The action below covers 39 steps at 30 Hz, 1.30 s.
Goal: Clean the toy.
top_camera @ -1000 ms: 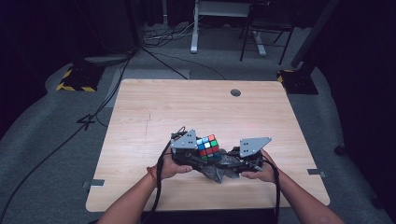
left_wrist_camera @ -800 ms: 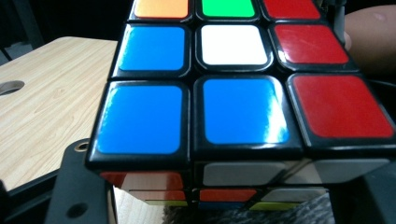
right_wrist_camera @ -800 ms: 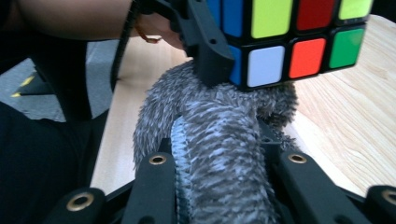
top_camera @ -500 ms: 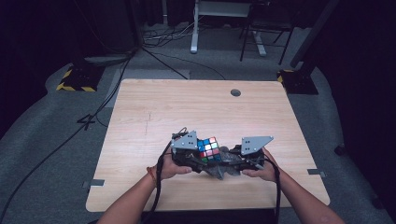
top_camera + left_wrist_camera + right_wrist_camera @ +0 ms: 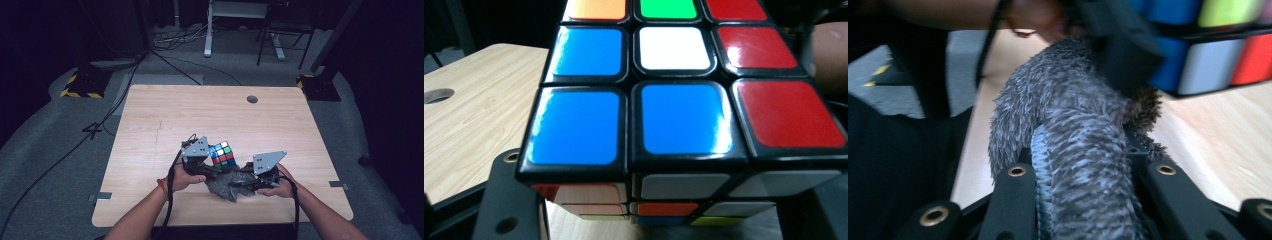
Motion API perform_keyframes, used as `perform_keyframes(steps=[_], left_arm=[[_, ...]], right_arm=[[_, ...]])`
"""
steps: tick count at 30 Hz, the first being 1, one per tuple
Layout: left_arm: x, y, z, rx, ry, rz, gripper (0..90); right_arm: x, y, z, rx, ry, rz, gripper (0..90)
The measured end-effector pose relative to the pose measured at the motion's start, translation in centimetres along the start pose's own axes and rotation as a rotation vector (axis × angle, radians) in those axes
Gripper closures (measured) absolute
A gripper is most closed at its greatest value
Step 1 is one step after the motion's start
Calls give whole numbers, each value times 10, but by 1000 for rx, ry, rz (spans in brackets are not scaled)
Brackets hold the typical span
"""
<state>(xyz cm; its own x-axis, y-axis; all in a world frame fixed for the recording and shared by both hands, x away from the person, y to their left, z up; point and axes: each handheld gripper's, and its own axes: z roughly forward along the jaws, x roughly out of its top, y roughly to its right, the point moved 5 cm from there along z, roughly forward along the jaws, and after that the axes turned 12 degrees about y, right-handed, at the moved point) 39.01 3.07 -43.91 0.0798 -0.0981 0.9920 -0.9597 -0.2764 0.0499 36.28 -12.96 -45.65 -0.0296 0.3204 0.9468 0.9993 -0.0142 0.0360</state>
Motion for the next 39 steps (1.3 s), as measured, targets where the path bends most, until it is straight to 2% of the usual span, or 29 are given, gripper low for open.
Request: perform_keyframes(steps=[2, 3, 5, 11, 14, 20, 26, 31, 34, 35, 36, 38, 39], left_arm=[[2, -2, -3, -7, 23, -27, 334], [3, -3, -4, -9, 25, -20, 334], [4, -1, -5, -30, 22, -16, 334], [-1, 11, 4, -96, -31, 16, 334], [-2, 14, 7, -107, -44, 24, 334], [-3, 14, 5, -110, -51, 28, 334], [-2, 16, 4, -120, -52, 37, 334], [0, 18, 5, -115, -43, 52, 334], [0, 17, 5, -107, -42, 48, 334], [0, 17, 5, -107, -42, 48, 334], [0, 15, 5, -97, -38, 46, 334], [1, 13, 3, -89, -35, 43, 334], [1, 12, 3, -85, -32, 38, 334]], right_arm=[[-3, -2, 3, 15, -28, -7, 693], [-5, -3, 5, 16, -46, -11, 693], [-7, 1, 6, -16, -60, -3, 692], [-2, 19, -7, -151, 19, 34, 693], [-1, 24, -15, -189, 27, 25, 693], [-1, 38, -33, -265, 48, 51, 695], [-6, 47, -38, -309, 31, 84, 696], [-9, 43, -30, -274, 1, 87, 696], [-4, 31, -21, -205, 18, 62, 696], [-4, 31, -21, -205, 18, 62, 696], [0, 21, -15, -151, 28, 39, 695], [1, 16, -11, -124, 23, 21, 695], [2, 12, -9, -95, 30, 11, 695]])
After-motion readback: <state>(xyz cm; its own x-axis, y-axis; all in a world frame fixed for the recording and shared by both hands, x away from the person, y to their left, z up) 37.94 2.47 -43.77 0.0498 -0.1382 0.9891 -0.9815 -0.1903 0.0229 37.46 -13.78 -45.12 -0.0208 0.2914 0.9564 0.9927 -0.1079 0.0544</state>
